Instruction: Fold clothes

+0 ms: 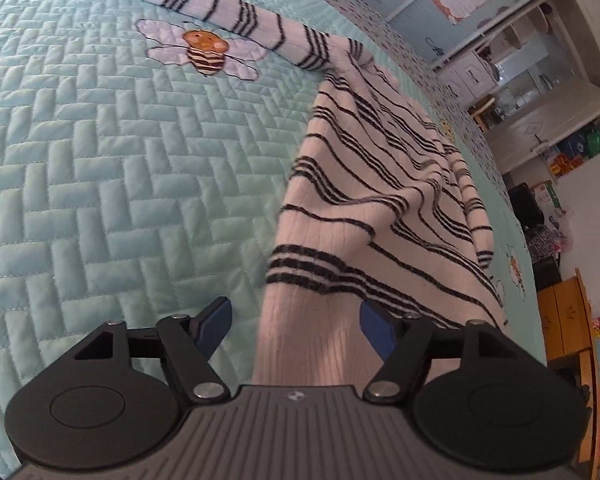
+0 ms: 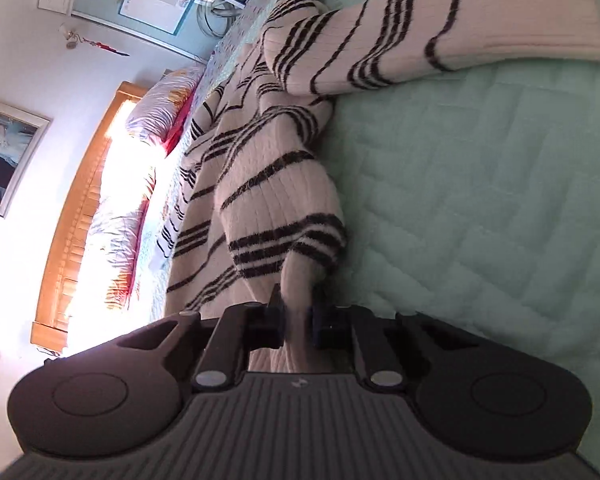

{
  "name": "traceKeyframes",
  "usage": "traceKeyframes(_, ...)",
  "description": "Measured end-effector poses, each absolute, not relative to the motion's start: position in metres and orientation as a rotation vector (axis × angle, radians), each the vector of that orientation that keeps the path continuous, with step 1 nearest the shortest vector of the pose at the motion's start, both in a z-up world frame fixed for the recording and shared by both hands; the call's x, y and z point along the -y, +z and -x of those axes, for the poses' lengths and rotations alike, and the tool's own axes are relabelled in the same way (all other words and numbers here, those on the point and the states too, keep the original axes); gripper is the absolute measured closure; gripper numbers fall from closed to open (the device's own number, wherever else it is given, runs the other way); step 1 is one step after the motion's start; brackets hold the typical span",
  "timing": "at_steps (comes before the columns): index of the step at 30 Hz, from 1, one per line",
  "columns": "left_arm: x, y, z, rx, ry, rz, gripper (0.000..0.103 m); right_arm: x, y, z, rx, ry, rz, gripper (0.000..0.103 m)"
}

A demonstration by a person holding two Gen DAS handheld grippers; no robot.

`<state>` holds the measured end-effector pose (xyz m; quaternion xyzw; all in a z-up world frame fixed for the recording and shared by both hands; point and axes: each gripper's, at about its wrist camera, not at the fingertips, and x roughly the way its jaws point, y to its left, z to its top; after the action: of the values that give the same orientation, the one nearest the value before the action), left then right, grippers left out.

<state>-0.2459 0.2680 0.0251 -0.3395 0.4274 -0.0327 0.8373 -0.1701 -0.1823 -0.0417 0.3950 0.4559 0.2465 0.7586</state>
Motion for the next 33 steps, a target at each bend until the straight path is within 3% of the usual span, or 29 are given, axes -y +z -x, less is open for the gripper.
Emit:
traceKeyframes(1, -0.265, 0.023, 0.244, -0.919, -0.087, 0.72, 0.094, 0.181, -0.041, 0.172, -0.988, 0.535, -0.873, 0.092)
traceKeyframes(2, -0.261, 0.021, 0.241, -0.928, -0.093, 0.723, 0.096, 0.182, -0.041, 0.174, -0.988, 0.54, -0.891, 0.092)
traceKeyframes(12, -0.299, 0.097, 0.292, -0.618, -0.157, 0.861, 0.097, 0.197, 0.017, 0.222, -0.901, 0.761, -0.98, 0.096)
traceKeyframes(17, -0.298, 0.052, 0.293, -0.876, -0.009, 0.772, 0.096, 0.192, -0.009, 0.241, -1.032, 0.685, -0.852, 0.098)
traceKeyframes(20, -0.297, 0.037, 0.297, -0.918, 0.096, 0.73, 0.096, 0.199, -0.029, 0.249, -1.091, 0.593, -0.744, 0.098)
traceKeyframes(22, -0.303, 0.045, 0.299, -0.872, 0.112, 0.731, 0.091, 0.206, -0.027, 0.249, -1.089, 0.584, -0.769, 0.098)
traceKeyframes(23, -0.306, 0.05, 0.3, -0.848, 0.119, 0.732, 0.083, 0.209, -0.024, 0.249, -1.085, 0.583, -0.766, 0.096)
traceKeyframes(30, -0.307, 0.088, 0.246, -0.701, 0.063, 0.62, 0.04, 0.232, -0.027, 0.245, -1.017, 0.518, -0.878, 0.07)
traceKeyframes(33, -0.3, 0.078, 0.192, -0.738, 0.044, 0.532, 0.037, 0.221, -0.031, 0.234, -1.012, 0.513, -0.908, 0.065)
